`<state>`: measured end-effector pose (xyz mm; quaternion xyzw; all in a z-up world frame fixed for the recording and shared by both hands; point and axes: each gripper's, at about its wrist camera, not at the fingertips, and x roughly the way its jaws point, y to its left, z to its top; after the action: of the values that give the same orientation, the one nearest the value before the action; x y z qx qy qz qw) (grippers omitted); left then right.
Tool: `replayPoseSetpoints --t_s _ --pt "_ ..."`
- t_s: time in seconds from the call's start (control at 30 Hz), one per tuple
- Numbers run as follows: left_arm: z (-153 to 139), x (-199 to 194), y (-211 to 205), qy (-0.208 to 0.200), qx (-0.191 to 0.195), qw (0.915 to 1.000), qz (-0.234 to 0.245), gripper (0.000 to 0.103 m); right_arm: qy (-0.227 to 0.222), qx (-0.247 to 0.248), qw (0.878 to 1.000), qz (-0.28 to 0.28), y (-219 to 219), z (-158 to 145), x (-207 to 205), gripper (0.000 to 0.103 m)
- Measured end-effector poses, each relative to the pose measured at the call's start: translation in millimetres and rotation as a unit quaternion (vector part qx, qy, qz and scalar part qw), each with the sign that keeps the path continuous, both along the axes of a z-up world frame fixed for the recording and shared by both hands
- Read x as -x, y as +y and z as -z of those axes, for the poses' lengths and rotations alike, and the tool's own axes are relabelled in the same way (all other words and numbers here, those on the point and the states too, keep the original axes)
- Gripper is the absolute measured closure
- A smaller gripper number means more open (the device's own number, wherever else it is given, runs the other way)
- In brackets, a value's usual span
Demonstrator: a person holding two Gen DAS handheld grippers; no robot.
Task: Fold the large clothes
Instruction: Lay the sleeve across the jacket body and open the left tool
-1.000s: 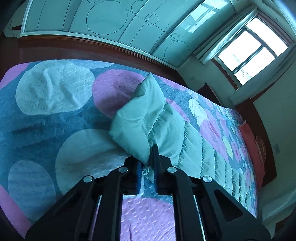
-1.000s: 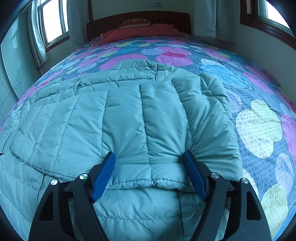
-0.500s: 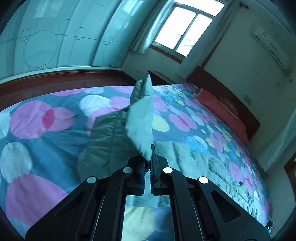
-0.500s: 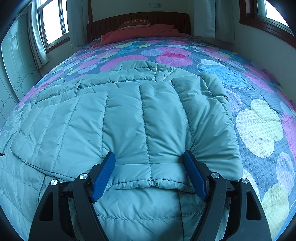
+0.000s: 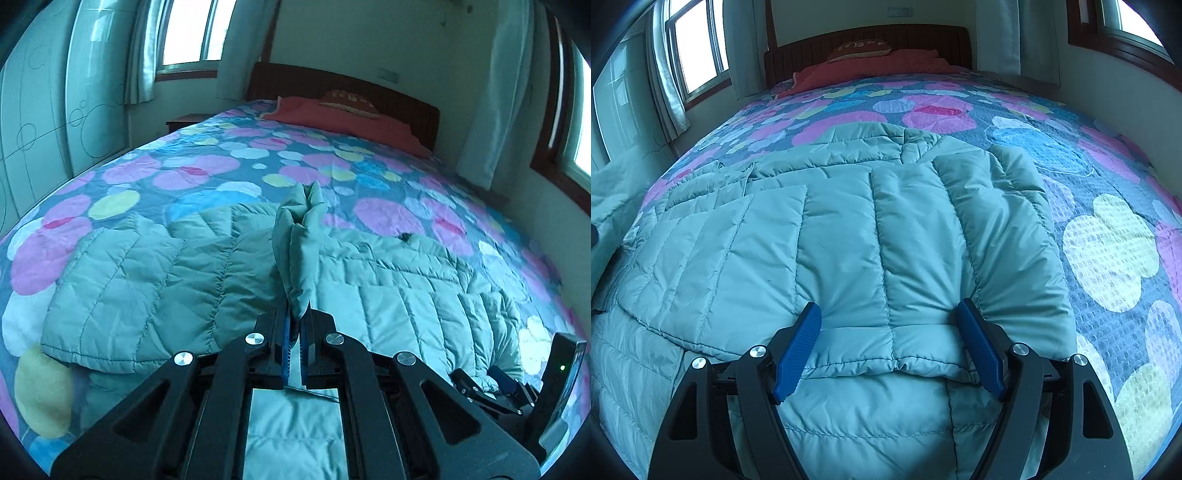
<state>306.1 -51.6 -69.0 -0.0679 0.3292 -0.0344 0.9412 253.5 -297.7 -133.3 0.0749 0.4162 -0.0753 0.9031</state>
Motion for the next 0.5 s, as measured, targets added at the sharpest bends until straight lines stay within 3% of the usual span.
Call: replayPoseSetpoints --t_s 0.37,0.47,0.5 --pt "45.7 -5.5 -69.5 0.074 -0.049 0.9935 0.071 0.099 -0.001 -0.002 1.0 0.0 -1.0 -0.1 1.0 0.028" --pt "43.2 0.9 -74.0 0.071 -0.045 0.993 0.082 0.078 -0.001 -0.002 1.0 0.0 -0.9 -1.1 0.1 0.027" --pt "40.9 4.4 -74.1 0.068 -0.044 0.993 0.085 0.065 -0.001 -0.002 1.0 0.0 -1.2 -1.0 0.5 0.027"
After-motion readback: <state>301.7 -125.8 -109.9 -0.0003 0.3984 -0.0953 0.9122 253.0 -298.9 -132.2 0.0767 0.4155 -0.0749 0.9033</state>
